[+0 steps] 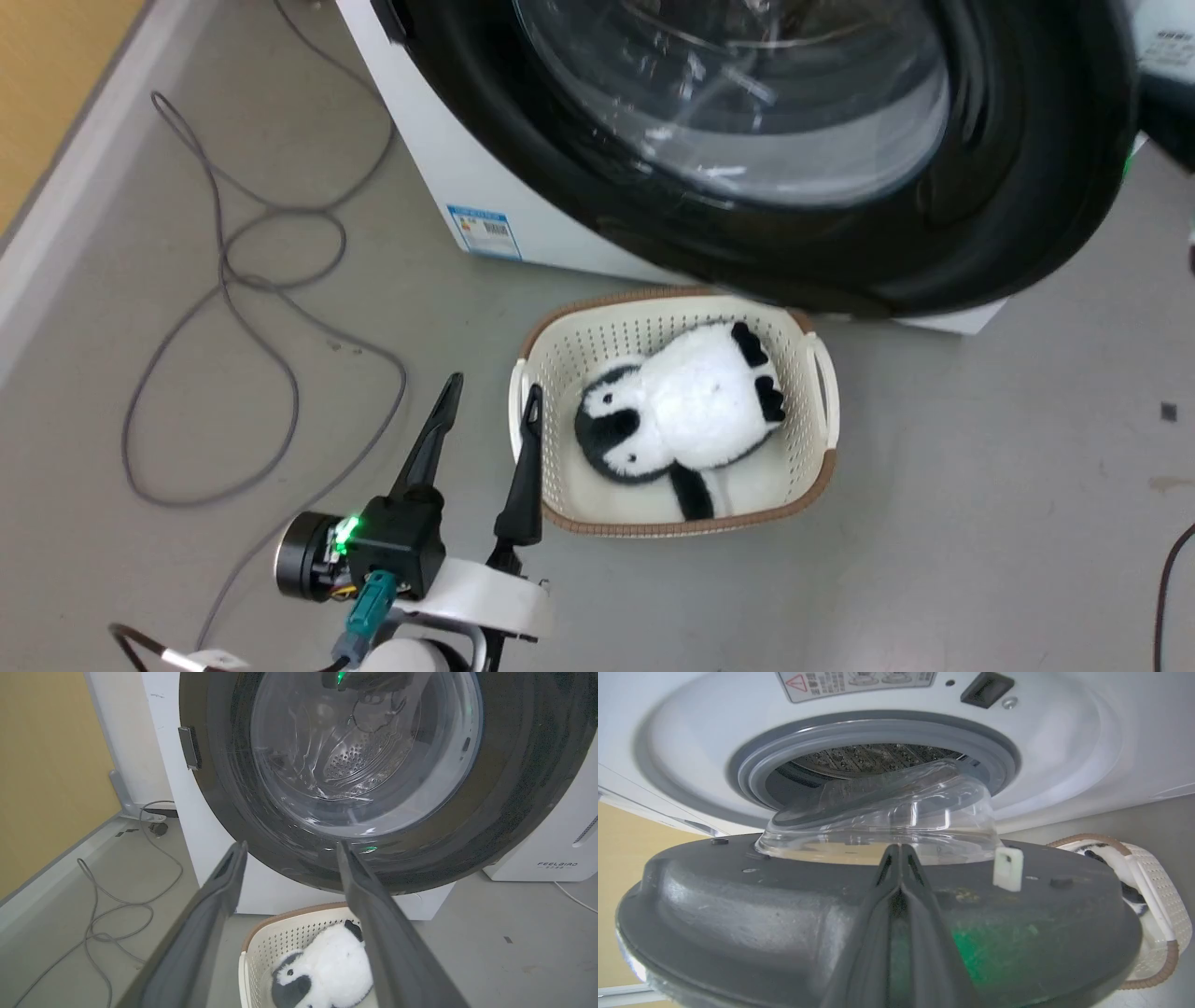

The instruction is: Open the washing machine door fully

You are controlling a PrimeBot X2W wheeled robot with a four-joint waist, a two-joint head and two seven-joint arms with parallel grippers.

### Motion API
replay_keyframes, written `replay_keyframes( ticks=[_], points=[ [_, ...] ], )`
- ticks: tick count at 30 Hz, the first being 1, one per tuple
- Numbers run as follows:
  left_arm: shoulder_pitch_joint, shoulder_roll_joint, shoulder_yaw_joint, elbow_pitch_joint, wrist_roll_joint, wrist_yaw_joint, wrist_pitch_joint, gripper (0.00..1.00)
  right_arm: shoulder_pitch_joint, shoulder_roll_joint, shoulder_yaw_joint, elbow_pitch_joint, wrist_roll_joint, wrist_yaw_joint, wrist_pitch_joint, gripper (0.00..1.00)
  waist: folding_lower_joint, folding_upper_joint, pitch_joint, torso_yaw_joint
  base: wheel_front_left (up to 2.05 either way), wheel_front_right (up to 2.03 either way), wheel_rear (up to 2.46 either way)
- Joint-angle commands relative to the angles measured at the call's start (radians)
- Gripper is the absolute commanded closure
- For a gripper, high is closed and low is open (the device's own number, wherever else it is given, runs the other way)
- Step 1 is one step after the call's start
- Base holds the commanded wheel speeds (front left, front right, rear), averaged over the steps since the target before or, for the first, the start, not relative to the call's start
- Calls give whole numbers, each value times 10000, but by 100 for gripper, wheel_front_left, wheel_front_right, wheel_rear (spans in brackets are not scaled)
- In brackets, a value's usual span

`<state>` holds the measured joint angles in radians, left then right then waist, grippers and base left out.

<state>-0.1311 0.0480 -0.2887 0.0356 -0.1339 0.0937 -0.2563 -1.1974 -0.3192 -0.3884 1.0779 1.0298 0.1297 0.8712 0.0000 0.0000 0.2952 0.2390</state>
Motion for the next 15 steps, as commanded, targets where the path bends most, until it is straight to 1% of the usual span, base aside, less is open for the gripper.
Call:
replay_keyframes(
  ticks=[1, 8, 12, 13, 15],
  points=[
    [161, 22, 76, 23, 22, -39, -55, 0, 442, 211, -55, -195, 97, 10, 120, 100, 0, 0, -290, -14, 0, 0, 0],
    [485, 22, 302, 23, -74, -82, -55, 0, 1728, 715, -263, -1025, 255, 10, 420, 100, 0, 0, -1004, -43, 0, 0, 0],
    [755, 22, 483, 77, -9, -224, -55, 0, 2657, 1350, -558, -1766, 481, 10, 519, 100, 0, 0, -1496, -103, 0, 0, 0],
    [880, 22, 549, 92, 41, -294, -55, 0, 3212, 1769, -584, -2267, 450, 10, 643, 100, 0, 0, -1736, -158, 0, 0, 0],
    [953, 22, 577, 92, 53, -322, -55, 0, 3563, 1992, -619, -2580, 426, 10, 751, 100, 0, 0, -1877, -179, 0, 0, 0]
  ],
)
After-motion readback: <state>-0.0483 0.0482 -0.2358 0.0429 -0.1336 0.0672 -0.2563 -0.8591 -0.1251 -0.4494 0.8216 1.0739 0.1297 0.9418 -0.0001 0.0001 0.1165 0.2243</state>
